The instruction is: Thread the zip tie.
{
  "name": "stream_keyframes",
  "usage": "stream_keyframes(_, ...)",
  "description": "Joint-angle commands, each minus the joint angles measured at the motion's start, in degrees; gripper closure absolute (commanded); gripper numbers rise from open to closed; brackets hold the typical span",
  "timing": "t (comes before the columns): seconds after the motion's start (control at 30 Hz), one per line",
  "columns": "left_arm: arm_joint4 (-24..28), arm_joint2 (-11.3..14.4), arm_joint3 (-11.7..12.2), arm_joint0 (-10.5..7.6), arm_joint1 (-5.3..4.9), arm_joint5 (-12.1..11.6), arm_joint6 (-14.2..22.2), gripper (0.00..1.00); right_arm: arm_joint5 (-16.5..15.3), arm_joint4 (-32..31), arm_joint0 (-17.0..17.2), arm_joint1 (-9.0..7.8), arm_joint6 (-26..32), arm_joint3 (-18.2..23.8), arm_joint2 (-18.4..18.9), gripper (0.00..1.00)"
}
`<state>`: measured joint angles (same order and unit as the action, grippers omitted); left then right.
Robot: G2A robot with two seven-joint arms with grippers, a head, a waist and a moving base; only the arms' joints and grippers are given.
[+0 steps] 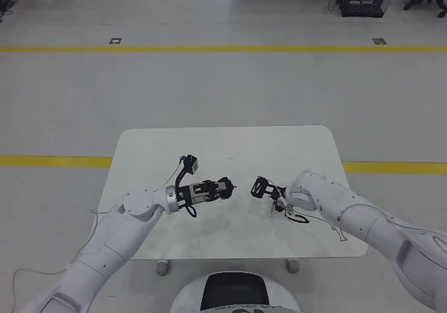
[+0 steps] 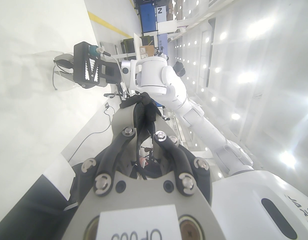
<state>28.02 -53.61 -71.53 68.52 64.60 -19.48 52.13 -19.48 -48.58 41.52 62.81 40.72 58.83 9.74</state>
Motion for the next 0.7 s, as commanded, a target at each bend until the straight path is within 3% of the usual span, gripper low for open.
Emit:
stream_keyframes(0.0,0.0,0.0,0.0,0.0,0.0,0.0,0.0,1.0,0.0,0.16,-0.04,0.14,0.0,-0.31,0.0,0.9)
stream_keyframes(0.03,0.0,0.0,0.0,0.0,0.0,0.0,0.0,1.0,0.0,0.25,-0.06,0.2,-0.01,-0.47,0.0,0.99)
stream_keyframes(0.07,0.0,0.0,0.0,0.0,0.0,0.0,0.0,1.0,0.0,0.34,-0.11,0.25,0.02,-0.64,0.0,1.0)
stream_keyframes(0.4,0.0,0.0,0.0,0.0,0.0,0.0,0.0,1.0,0.0,1.26,-1.43,-1.08,-1.17,0.32,0.0,1.0)
stream_keyframes(0.67,0.0,0.0,0.0,0.0,0.0,0.0,0.0,1.0,0.0,5.31,-2.73,-5.76,-6.09,5.33,0.0,1.0)
